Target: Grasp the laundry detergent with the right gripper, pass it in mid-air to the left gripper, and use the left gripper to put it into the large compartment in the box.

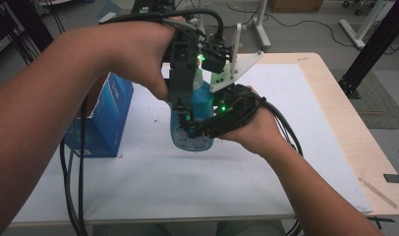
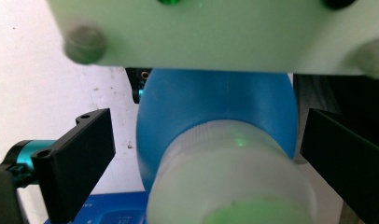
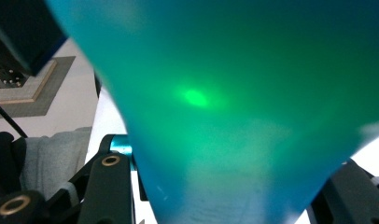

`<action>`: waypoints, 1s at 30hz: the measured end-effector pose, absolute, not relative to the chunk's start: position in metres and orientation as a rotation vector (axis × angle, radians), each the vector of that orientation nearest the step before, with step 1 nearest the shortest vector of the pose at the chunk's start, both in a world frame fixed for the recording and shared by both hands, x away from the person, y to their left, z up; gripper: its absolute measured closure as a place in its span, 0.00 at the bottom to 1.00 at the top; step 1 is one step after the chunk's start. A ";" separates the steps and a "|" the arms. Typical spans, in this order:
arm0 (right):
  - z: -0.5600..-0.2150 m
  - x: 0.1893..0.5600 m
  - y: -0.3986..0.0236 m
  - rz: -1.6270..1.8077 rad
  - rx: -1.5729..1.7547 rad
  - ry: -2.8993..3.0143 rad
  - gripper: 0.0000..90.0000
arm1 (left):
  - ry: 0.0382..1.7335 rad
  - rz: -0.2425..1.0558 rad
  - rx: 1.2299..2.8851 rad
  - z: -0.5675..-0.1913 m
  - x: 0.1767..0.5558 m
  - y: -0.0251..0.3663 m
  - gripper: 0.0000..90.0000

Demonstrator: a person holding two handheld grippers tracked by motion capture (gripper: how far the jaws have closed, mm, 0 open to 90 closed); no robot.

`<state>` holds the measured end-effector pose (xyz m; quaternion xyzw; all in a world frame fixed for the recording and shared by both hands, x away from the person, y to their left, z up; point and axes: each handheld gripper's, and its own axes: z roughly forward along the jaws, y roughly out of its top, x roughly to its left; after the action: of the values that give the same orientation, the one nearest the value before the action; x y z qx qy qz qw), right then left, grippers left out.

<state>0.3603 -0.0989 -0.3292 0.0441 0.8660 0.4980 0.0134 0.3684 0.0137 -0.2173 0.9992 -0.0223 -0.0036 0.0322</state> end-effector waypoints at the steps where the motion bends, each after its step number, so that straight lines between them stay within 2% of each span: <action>1: -0.329 0.360 -0.099 1.553 0.136 2.696 0.52 | -0.065 -0.013 3.075 -0.218 0.369 0.014 0.03; 3: -0.329 0.360 -0.099 1.553 0.139 2.691 0.52 | -0.063 -0.008 3.080 -0.218 0.369 0.014 0.03; 5: -0.329 0.360 -0.099 1.550 0.138 2.690 0.52 | -0.061 -0.007 3.087 -0.218 0.369 0.014 0.10; 13: -0.329 0.359 -0.098 1.568 0.143 2.706 0.52 | -0.072 -0.010 3.084 -0.218 0.368 0.011 0.12; 19: -0.328 0.359 -0.099 1.564 0.142 2.695 0.52 | -0.064 -0.014 3.095 -0.218 0.369 0.011 0.19; 30: -0.328 0.359 -0.100 1.566 0.135 2.683 0.52 | -0.041 0.000 3.087 -0.218 0.367 0.010 0.22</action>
<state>0.3591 -0.1001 -0.3276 0.0433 0.8627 0.5036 0.0162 0.3674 0.0102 -0.2183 0.9995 -0.0132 0.0001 0.0273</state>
